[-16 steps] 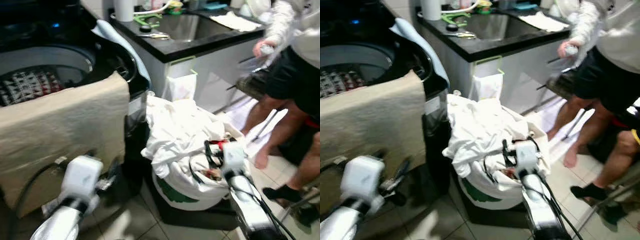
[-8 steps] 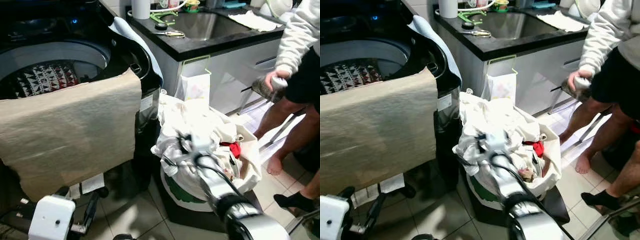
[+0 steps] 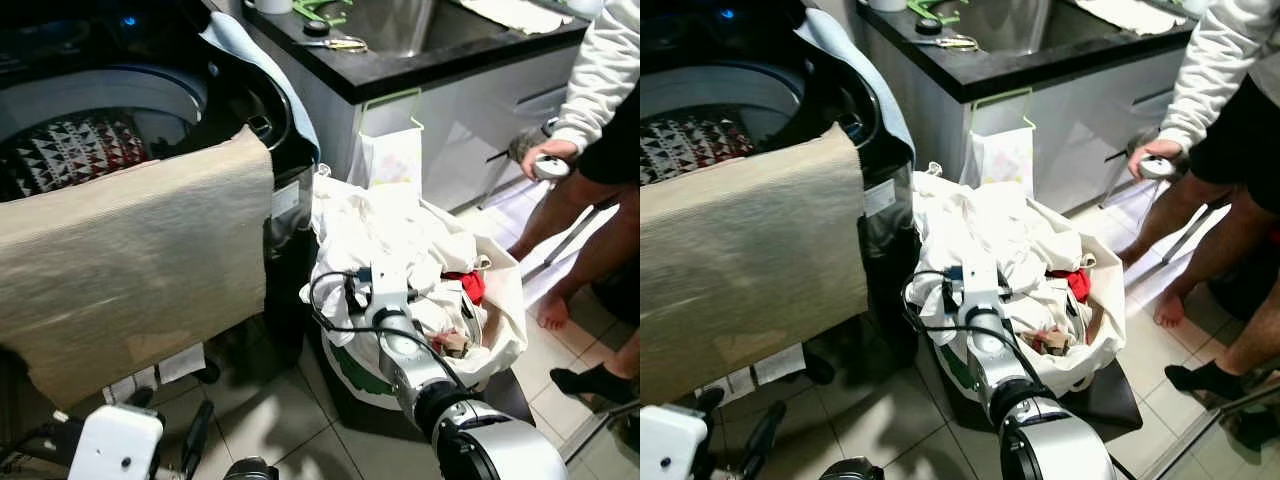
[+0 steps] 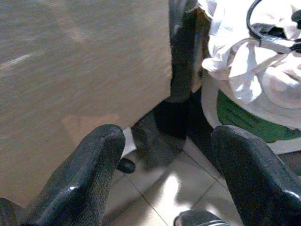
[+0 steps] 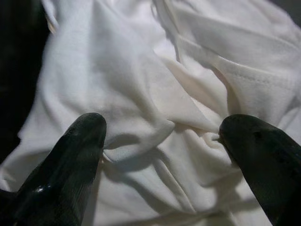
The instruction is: Clothes washing
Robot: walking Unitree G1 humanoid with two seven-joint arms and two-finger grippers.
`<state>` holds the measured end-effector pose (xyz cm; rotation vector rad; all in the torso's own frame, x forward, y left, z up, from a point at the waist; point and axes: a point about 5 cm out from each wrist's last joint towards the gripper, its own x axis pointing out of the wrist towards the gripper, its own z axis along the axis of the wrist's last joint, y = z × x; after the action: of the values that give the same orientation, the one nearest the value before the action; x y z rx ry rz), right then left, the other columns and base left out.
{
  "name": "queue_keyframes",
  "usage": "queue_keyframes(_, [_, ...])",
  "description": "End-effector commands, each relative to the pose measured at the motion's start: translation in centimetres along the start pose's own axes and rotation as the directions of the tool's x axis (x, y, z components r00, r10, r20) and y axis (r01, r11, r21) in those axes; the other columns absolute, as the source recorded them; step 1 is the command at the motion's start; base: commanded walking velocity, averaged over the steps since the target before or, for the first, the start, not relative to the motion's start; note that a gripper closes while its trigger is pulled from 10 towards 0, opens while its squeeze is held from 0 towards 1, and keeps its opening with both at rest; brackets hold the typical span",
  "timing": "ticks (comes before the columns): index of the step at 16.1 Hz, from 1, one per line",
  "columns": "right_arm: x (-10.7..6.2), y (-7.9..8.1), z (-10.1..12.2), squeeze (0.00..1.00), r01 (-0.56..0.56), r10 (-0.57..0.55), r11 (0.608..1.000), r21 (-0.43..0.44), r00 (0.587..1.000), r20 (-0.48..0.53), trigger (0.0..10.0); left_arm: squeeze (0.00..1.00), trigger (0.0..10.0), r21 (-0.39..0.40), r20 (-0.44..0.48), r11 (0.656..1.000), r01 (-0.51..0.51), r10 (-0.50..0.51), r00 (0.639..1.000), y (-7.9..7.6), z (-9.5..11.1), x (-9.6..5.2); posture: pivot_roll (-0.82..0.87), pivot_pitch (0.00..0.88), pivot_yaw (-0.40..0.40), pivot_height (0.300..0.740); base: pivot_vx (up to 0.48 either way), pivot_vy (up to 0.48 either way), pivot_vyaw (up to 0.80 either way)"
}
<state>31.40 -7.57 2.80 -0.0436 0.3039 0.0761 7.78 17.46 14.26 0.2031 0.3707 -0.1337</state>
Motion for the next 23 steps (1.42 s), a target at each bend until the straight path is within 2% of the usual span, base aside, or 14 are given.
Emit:
queue_keyframes(1, [-0.2,-0.8,-1.1,0.0,0.041,-0.041,0.999,0.006,0.997,-0.059,10.0,0.0,10.0,0.003,0.014,1.0,-0.007,0.007,1.0,-0.1,0.7,-0.4,0.39,0.146,-0.029,0.74,0.0,0.0,0.0])
queue_keyframes(2, [-0.2,-1.3,-1.3,0.0,0.061,-0.06,0.998,0.009,0.995,-0.079,10.0,0.0,10.0,0.0,0.011,1.0,-0.012,0.012,1.0,-0.2,0.6,-0.6,0.39,0.149,-0.03,0.74,0.0,0.0,0.0])
queue_keyframes(3, [-0.1,-1.6,-1.2,0.0,0.08,-0.079,0.997,0.008,0.993,-0.084,2.1,0.0,10.0,-0.002,0.009,1.0,-0.013,0.013,1.0,-0.3,0.6,-0.6,0.39,0.156,-0.033,0.74,0.0,0.0,0.0])
queue_keyframes(4, [-0.2,-1.8,-1.6,0.0,0.099,-0.094,0.994,0.04,0.989,-0.117,0.0,0.0,10.0,-0.003,0.009,1.0,-0.013,0.013,1.0,-0.3,0.6,-0.6,0.39,0.157,-0.034,0.74,0.0,0.0,0.0])
queue_keyframes(5, [-0.2,-1.9,-1.7,0.0,0.107,-0.098,0.993,0.056,0.986,-0.132,0.0,0.0,10.0,-0.004,0.009,1.0,-0.013,0.013,1.0,-0.3,0.6,-0.6,0.39,0.158,-0.035,0.74,0.0,0.0,0.0])
queue_keyframes(6, [-0.2,-2.0,-2.0,0.0,0.13,-0.109,0.985,0.111,0.979,-0.172,0.0,0.0,10.0,-0.001,0.012,1.0,-0.014,0.014,1.0,-0.4,0.7,-0.5,0.38,0.158,-0.037,0.74,0.0,0.0,0.0])
queue_keyframes(7, [-0.2,-1.9,-2.0,0.0,0.129,-0.107,0.985,0.115,0.978,-0.179,0.0,0.0,10.0,-0.002,0.014,1.0,-0.014,0.014,1.0,-0.4,0.7,-0.4,0.38,0.159,-0.038,0.74,0.0,0.0,0.0])
queue_keyframes(8, [-0.2,-1.7,-2.0,0.0,0.105,-0.09,0.991,0.079,0.98,-0.177,0.0,0.0,10.0,-0.001,0.018,1.0,-0.014,0.014,1.0,-0.4,0.8,-0.2,0.37,0.162,-0.041,0.74,0.0,0.0,0.0])
queue_keyframes(16, [-0.2,-1.8,-2.2,0.0,0.08,-0.075,0.996,0.026,0.981,-0.177,0.0,0.0,10.0,0.002,0.037,1.0,0.016,-0.016,0.999,-1.0,0.6,1.2,0.34,0.157,-0.039,0.74,0.0,0.0,0.0])
queue_keyframes(23, [-0.4,-1.0,-2.1,0.0,0.011,-0.006,0.999,0.03,0.99,-0.141,0.0,0.0,10.0,0.006,0.038,1.0,0.017,-0.017,0.999,-1.1,0.3,2.1,0.33,0.146,-0.054,0.74,0.0,0.0,0.0])
